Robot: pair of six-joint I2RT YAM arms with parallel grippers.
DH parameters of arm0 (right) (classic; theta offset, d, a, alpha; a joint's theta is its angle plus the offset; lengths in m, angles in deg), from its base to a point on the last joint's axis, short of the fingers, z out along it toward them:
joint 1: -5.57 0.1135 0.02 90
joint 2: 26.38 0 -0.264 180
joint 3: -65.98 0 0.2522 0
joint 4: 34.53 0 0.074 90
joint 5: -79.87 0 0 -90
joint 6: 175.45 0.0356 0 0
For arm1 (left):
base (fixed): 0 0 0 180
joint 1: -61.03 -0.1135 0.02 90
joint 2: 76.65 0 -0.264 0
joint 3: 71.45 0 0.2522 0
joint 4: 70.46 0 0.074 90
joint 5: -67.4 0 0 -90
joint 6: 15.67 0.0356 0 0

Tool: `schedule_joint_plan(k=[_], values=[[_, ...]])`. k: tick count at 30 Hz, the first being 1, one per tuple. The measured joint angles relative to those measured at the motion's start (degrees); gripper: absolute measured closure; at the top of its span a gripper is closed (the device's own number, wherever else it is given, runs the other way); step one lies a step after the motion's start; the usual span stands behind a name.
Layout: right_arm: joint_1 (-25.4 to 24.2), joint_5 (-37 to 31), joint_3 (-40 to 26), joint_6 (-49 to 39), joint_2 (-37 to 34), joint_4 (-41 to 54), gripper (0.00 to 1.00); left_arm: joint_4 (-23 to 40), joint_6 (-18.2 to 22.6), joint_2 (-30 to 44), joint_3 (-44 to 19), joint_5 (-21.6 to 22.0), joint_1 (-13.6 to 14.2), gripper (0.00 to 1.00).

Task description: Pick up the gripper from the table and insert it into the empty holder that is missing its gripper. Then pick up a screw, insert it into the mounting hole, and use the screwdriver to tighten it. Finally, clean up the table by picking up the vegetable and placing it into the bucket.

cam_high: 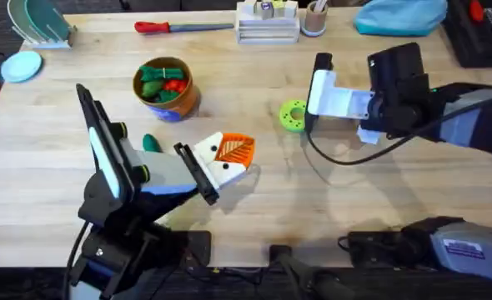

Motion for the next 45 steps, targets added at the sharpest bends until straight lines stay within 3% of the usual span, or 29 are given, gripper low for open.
schedule_joint_plan(k=[8,13,14,19,20,21,31,36,39,45], values=[[0.5,-0.5,-0.5,4.9,0.1,0.8,0.010,0.0,0.0,0.0,0.0,0.0,0.0,0.996],[2.8,1.2,-0.4,14.5,1.8,1.9,0.010,0.0,0.0,0.0,0.0,0.0,0.0,0.996],[3.2,1.8,-0.4,16.7,2.5,2.2,0.010,0.0,0.2,0.0,0.0,0.1,0.0,0.953],[4.0,3.8,-0.4,27.8,8.7,2.4,0.010,0.0,0.0,0.0,0.0,0.1,0.0,0.156],[4.0,4.0,-0.4,29.6,10.4,2.4,0.010,0.0,-0.1,0.0,0.0,0.1,0.0,0.049],[4.0,4.2,-0.4,31.6,12.2,2.4,0.010,0.0,0.0,0.0,0.0,0.1,0.0,0.019],[4.0,15.0,-0.5,44.8,26.4,2.4,0.009,-0.1,-0.1,0.0,0.0,1.5,0.0,0.008],[4.0,18.1,-0.5,47.1,28.7,2.4,0.010,1.5,-4.5,0.0,-0.8,3.6,0.0,0.008],[4.0,18.7,-0.5,47.6,28.8,2.5,0.010,8.2,-6.3,0.0,-3.8,6.6,0.0,0.008],[4.0,19.4,-0.5,50.8,28.8,2.5,0.010,28.5,-7.8,1.4,-16.2,16.6,0.0,0.008]])
